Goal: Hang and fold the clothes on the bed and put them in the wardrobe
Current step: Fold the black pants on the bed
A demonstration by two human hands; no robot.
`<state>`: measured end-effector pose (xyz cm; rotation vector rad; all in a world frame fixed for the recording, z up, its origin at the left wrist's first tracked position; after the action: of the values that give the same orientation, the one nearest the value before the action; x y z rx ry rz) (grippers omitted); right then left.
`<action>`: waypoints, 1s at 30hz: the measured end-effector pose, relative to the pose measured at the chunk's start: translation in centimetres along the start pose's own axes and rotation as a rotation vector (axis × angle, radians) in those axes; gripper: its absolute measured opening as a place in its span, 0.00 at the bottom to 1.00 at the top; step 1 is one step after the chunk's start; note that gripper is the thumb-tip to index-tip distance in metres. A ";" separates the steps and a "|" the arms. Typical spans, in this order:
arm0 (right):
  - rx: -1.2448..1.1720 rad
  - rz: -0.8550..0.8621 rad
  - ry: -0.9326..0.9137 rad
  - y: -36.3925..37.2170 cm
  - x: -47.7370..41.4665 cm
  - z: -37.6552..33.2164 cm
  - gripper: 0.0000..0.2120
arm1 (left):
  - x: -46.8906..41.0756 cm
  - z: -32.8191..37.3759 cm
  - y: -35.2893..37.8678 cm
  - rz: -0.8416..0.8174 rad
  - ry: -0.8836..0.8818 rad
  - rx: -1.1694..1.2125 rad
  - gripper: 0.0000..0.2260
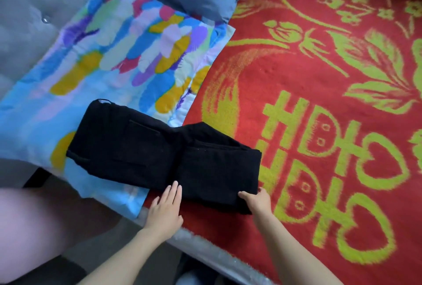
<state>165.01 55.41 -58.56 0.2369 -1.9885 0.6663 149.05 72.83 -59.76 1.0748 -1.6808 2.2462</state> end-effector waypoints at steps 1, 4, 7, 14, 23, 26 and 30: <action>-0.014 -0.026 0.002 -0.4 0.6 -1.0 0.12 | -0.3 -0.1 0.4 -0.030 0.001 0.039 0.34; -0.036 -0.058 -0.109 0.2 3.9 -5.5 0.05 | -0.7 -0.1 0.3 -0.062 0.020 0.146 0.36; 0.062 -0.046 -0.351 3.8 9.4 -9.8 0.05 | -0.3 -0.2 -0.3 -0.017 -0.020 0.250 0.39; 0.632 -0.426 -0.820 22.4 18.7 -12.3 0.29 | 2.2 -4.3 0.7 0.001 -0.342 0.479 0.25; 1.160 -0.303 -1.143 21.6 9.2 -4.8 0.33 | 7.5 -11.8 -1.0 0.647 -0.214 0.157 0.13; 1.197 -0.089 -1.180 20.7 8.8 -2.9 0.35 | 5.6 -12.5 -3.3 0.729 0.082 -0.088 0.19; 1.268 0.087 -1.120 21.4 9.2 -2.2 0.42 | 1.6 -13.7 -7.1 0.534 0.331 -0.440 0.36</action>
<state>152.93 75.38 -57.43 1.5460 -2.2093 2.1242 145.18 87.02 -54.87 0.1550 -2.3332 1.9882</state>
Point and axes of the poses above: each hand's wrist, its own x-axis away from the middle knuckle, its own y-axis out of the palm, z = x × y, the point moved 3 cm from there along -x, towards the middle knuckle, and after that the axes turned 4 degrees about y, right-handed, at the moved point
